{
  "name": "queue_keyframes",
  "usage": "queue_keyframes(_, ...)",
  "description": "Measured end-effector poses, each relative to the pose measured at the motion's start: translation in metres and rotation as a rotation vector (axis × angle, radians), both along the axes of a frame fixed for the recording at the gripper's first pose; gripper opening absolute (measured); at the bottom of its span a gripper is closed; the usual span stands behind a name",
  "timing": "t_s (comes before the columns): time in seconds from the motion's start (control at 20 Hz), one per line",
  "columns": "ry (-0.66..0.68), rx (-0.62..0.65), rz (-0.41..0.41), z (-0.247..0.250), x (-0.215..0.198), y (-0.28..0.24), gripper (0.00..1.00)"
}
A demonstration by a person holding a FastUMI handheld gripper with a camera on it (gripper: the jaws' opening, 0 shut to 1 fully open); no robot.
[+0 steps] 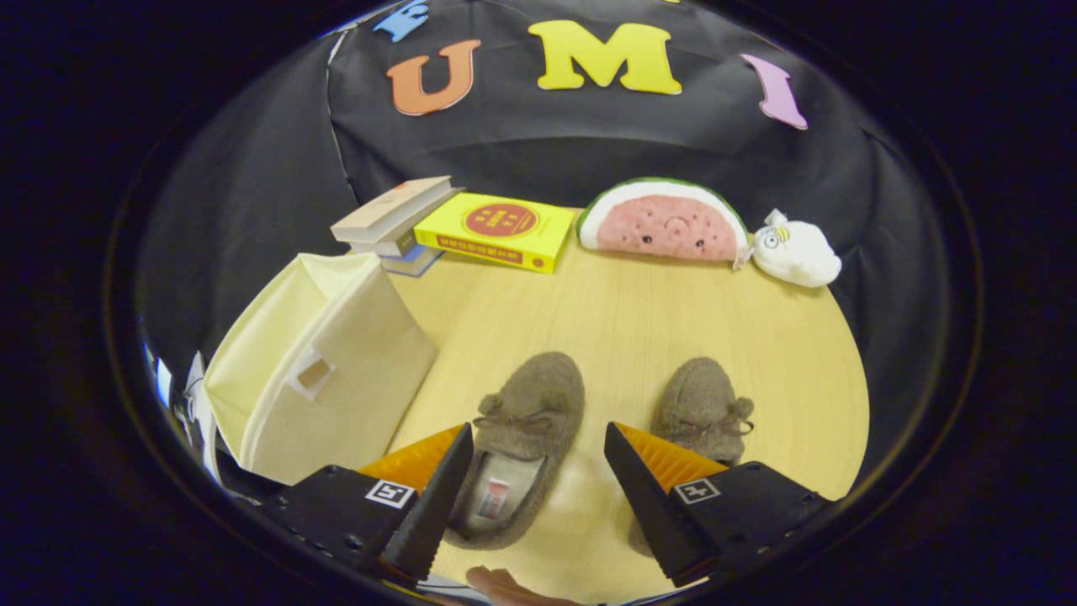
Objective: Open the storage box then place both shoes into the box .Put the left shoe in first, then the right shoe, with the right side of both shoes facing outward in a uniform manner.
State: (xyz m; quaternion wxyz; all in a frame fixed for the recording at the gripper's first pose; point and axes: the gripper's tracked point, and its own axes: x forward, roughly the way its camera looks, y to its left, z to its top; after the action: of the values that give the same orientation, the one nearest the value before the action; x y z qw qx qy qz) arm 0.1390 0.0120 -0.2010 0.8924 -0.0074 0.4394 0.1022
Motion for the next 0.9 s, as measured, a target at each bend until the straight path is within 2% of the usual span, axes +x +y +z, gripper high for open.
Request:
queue_keyframes(0.25,0.13,-0.044,-0.007,-0.032,-0.014,-0.013,0.95)
queue_keyframes(0.35,0.209,-0.062,-0.034,-0.047,-0.019,-0.018,0.91)
queue_keyframes(0.45,0.255,-0.068,-0.065,-0.059,-0.018,-0.021,0.76)
queue_keyframes(0.65,0.329,0.035,-0.064,-0.067,-0.019,0.0,0.47)
queue_keyframes(0.7,0.349,0.039,-0.08,-0.067,-0.02,-0.001,0.2)
queue_keyframes(0.8,0.374,0.052,-0.115,-0.066,-0.02,-0.001,0.04)
queue_keyframes(0.9,0.392,0.078,-0.154,-0.062,-0.021,-0.002,0.01)
